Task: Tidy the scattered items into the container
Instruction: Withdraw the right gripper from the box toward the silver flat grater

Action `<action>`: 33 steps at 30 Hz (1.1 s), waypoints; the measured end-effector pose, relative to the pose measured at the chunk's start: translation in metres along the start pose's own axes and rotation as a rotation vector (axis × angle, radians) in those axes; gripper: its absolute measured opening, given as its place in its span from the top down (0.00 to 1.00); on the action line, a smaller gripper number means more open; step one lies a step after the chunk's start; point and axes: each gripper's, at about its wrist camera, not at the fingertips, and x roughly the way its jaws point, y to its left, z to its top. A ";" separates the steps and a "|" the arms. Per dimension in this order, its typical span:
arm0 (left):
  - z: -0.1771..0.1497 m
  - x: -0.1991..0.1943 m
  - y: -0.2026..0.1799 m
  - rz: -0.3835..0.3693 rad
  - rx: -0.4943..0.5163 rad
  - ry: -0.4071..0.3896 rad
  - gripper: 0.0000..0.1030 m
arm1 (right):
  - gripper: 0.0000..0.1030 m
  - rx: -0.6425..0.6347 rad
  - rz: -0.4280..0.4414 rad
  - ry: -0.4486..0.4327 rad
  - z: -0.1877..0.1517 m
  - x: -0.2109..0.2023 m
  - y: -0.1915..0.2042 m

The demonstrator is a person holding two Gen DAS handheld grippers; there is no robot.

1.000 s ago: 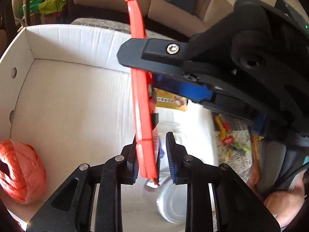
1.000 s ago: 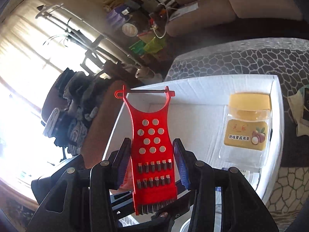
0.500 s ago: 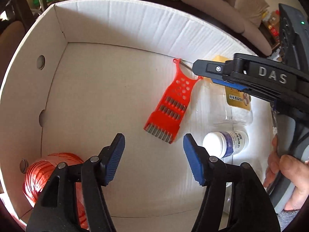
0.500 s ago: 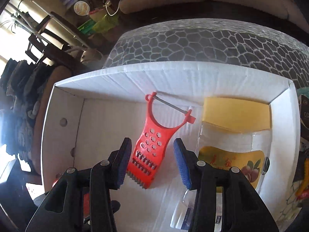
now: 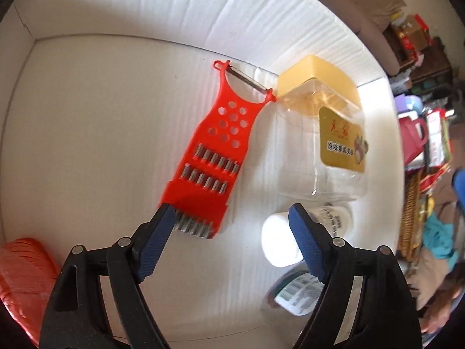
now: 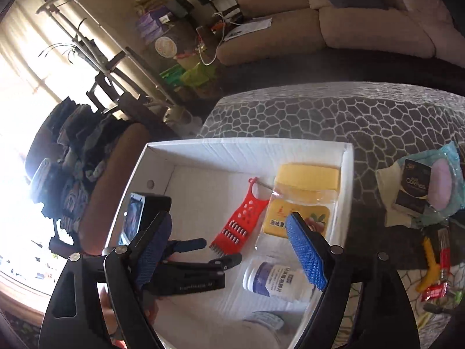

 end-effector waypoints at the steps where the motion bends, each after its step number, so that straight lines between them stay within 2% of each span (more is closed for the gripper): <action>1: 0.002 0.001 0.004 -0.051 -0.043 -0.003 0.17 | 0.18 0.001 0.003 -0.016 -0.007 -0.015 -0.006; 3: 0.005 0.002 0.011 -0.126 -0.115 -0.018 0.16 | 0.18 0.002 0.003 -0.048 -0.022 -0.043 -0.018; 5: 0.004 0.007 0.019 -0.248 -0.192 0.014 0.16 | 0.18 0.011 -0.002 -0.077 -0.037 -0.070 -0.034; 8: -0.005 -0.002 0.020 -0.315 -0.220 -0.009 0.16 | 0.17 0.034 -0.039 -0.117 -0.055 -0.108 -0.061; 9: -0.012 -0.012 0.019 -0.302 -0.221 -0.029 0.16 | 0.17 0.033 -0.062 -0.133 -0.061 -0.121 -0.069; 12: -0.035 -0.057 0.002 -0.189 -0.153 -0.172 0.15 | 0.16 0.052 -0.140 -0.197 -0.080 -0.162 -0.100; 15: -0.069 -0.091 -0.041 -0.171 -0.049 -0.267 0.05 | 0.03 0.069 -0.252 -0.245 -0.099 -0.194 -0.134; 16: -0.082 -0.098 -0.058 -0.166 -0.007 -0.293 0.03 | 0.02 0.073 -0.286 -0.243 -0.106 -0.199 -0.145; 19: -0.119 -0.103 -0.123 -0.182 0.121 -0.332 0.02 | 0.02 0.147 -0.279 -0.235 -0.126 -0.205 -0.182; 21: -0.146 -0.094 -0.161 -0.231 0.184 -0.329 0.01 | 0.02 0.203 -0.261 -0.238 -0.139 -0.206 -0.205; 23: -0.173 -0.078 -0.191 -0.304 0.205 -0.312 0.01 | 0.02 0.225 -0.252 -0.241 -0.148 -0.206 -0.221; 25: -0.201 -0.058 -0.217 -0.368 0.228 -0.272 0.00 | 0.02 0.230 -0.239 -0.240 -0.157 -0.207 -0.236; 27: -0.219 -0.033 -0.239 -0.403 0.265 -0.217 0.00 | 0.02 0.221 -0.271 -0.208 -0.158 -0.202 -0.248; 29: -0.229 -0.006 -0.258 -0.375 0.324 -0.174 0.00 | 0.02 0.169 -0.330 -0.168 -0.157 -0.195 -0.256; 31: -0.232 0.018 -0.266 -0.314 0.361 -0.157 0.00 | 0.03 0.128 -0.344 -0.124 -0.159 -0.185 -0.266; 33: -0.232 0.034 -0.264 -0.292 0.362 -0.146 0.00 | 0.04 0.081 -0.360 -0.099 -0.163 -0.178 -0.273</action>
